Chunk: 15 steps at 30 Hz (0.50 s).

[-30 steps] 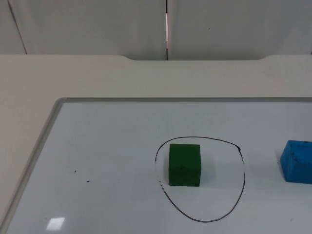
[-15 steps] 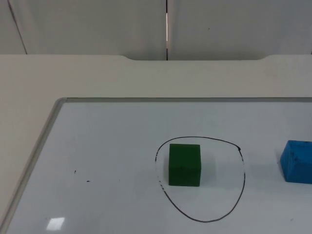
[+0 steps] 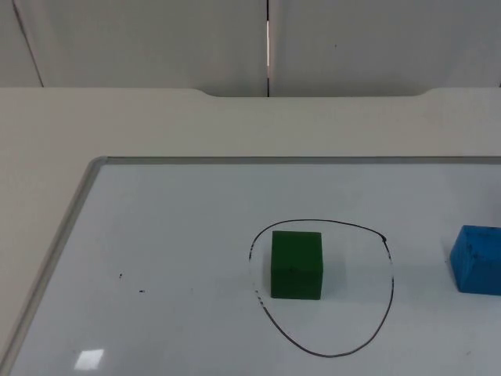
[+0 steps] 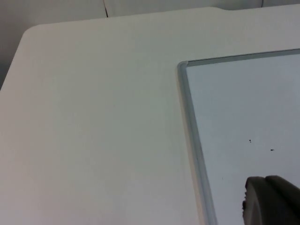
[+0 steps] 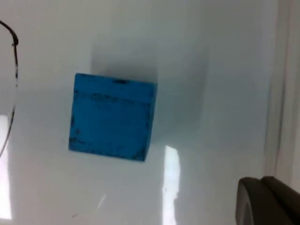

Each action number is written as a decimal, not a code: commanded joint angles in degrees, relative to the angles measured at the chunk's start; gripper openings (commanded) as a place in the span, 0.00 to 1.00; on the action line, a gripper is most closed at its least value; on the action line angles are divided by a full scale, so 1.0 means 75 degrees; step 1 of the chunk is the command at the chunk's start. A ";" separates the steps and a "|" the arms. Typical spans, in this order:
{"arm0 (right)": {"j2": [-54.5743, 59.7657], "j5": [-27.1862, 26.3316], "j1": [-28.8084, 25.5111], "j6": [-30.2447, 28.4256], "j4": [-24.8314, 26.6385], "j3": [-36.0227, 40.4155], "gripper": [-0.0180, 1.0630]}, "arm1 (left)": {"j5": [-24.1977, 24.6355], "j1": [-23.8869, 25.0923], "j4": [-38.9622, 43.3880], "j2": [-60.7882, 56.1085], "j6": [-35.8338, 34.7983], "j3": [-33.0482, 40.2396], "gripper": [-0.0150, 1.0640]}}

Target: Push the two cubes into the marked area.

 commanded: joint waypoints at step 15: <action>0.2125 -0.1872 0.0663 0.1518 -0.1241 -0.0047 0.02 | -0.0058 -0.0049 -0.0030 -0.0033 -0.0043 0.0022 0.01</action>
